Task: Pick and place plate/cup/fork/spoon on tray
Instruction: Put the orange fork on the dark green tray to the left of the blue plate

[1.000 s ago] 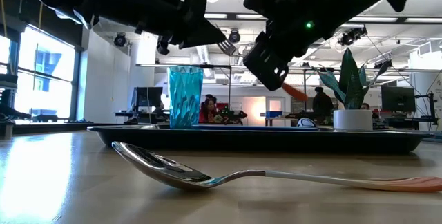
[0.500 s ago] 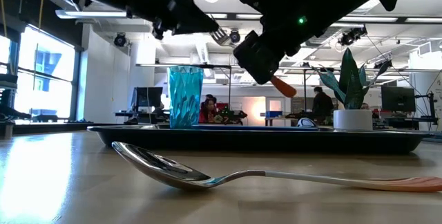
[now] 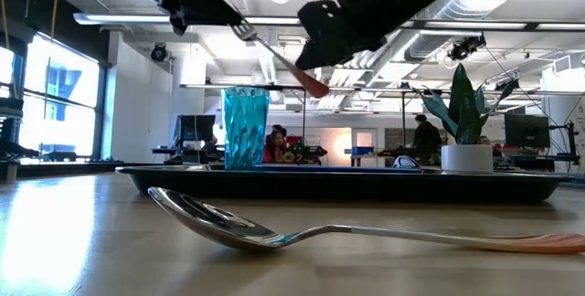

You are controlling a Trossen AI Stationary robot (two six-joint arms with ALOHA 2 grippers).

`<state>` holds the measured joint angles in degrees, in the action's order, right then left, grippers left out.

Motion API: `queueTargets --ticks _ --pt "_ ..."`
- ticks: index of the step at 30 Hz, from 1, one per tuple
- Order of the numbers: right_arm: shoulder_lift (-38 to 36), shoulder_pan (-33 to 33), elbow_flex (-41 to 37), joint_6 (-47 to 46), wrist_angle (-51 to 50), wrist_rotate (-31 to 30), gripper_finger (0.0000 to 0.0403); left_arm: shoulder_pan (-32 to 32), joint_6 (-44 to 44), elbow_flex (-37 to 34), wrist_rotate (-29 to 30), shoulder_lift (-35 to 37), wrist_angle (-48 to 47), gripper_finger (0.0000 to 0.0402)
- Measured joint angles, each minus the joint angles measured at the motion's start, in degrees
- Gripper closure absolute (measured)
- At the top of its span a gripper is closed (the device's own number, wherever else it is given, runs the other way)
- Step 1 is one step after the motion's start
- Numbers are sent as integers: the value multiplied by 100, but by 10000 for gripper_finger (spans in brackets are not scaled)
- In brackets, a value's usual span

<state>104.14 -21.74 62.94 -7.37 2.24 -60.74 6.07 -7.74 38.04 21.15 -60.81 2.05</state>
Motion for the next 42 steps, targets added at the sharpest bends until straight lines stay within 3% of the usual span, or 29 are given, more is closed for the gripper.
queueTargets --ticks 6,13,17,22,34,42 --pt "-2 -39 0 227 454 181 220 -592 -80 0 -1268 336 -1022 401" --pt "-61 -127 0 1046 1776 1504 220 -1144 -23 -2 -1910 168 -2023 401" --pt "-76 -119 0 1029 1764 1642 220 -1497 138 156 -2743 90 -2266 402" --pt "-76 -113 0 1042 1819 1651 220 -1902 330 876 -3411 -204 -3118 401" --pt "-76 -213 0 1043 1445 1609 220 -2487 1003 1128 -3607 -1848 -3311 401" --pt "-76 -194 0 1040 1323 1581 220 -2887 955 1128 -3640 -2383 -3230 386"
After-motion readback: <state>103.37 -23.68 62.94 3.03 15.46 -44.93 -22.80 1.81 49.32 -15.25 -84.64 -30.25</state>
